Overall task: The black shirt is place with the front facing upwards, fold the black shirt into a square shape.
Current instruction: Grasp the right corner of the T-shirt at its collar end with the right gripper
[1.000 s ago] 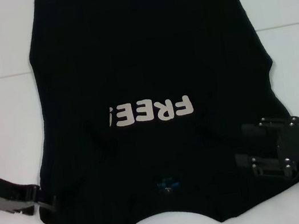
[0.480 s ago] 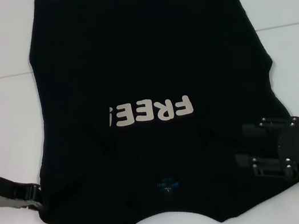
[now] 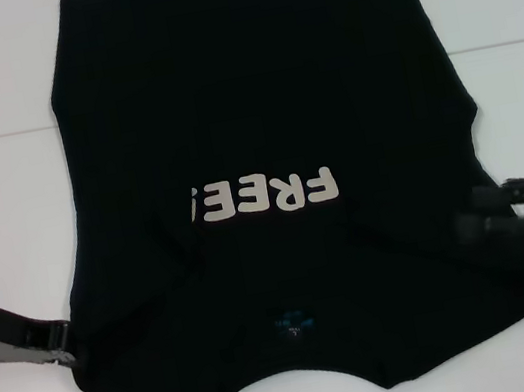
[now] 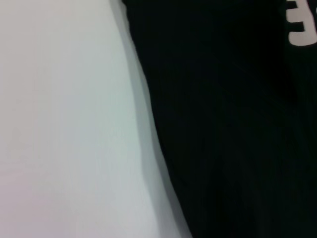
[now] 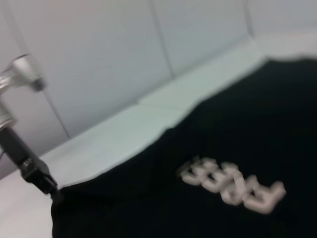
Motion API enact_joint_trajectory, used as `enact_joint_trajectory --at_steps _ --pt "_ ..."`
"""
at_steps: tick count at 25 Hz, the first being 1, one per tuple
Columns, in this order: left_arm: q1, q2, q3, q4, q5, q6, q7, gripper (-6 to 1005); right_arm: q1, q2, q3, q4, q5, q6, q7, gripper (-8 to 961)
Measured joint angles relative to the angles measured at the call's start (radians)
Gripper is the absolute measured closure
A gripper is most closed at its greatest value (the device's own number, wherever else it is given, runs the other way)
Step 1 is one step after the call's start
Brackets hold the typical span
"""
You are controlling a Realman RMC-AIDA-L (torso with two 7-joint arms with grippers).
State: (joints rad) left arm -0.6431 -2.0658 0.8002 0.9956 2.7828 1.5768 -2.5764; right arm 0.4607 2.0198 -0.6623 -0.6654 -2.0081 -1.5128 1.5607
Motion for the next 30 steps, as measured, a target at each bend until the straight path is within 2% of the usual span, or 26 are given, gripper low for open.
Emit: enact_joint_trajectory --at_steps 3,6,7,9,12,17,22,30 --pt "-0.002 0.002 0.0 0.008 -0.006 0.007 0.002 963 0.06 -0.057 -0.004 -0.044 -0.105 -0.048 0.263 292" --pt "-0.004 0.005 0.002 0.012 -0.006 0.016 0.003 965 0.137 -0.118 -0.006 -0.057 -0.217 -0.143 0.469 293" --pt "-0.004 0.005 0.002 0.012 -0.006 0.019 0.006 966 0.179 -0.141 -0.006 -0.068 -0.291 -0.187 0.592 293" --pt "-0.004 0.006 0.002 0.012 -0.006 0.022 0.015 967 0.196 -0.149 -0.005 -0.078 -0.331 -0.2 0.662 294" --pt "0.0 0.006 0.0 0.012 -0.006 0.021 0.03 969 0.244 -0.147 -0.011 -0.118 -0.486 -0.203 0.827 296" --pt "0.0 0.007 -0.003 0.007 -0.006 0.016 0.04 971 0.294 -0.125 -0.012 -0.119 -0.698 -0.187 0.898 298" --pt "0.0 0.007 -0.01 0.005 -0.006 0.016 0.048 973 0.291 -0.106 -0.012 -0.087 -0.719 -0.143 0.903 301" --pt "0.0 0.006 -0.01 0.001 -0.006 0.017 0.048 972 0.298 -0.089 -0.026 -0.022 -0.722 -0.072 0.892 304"
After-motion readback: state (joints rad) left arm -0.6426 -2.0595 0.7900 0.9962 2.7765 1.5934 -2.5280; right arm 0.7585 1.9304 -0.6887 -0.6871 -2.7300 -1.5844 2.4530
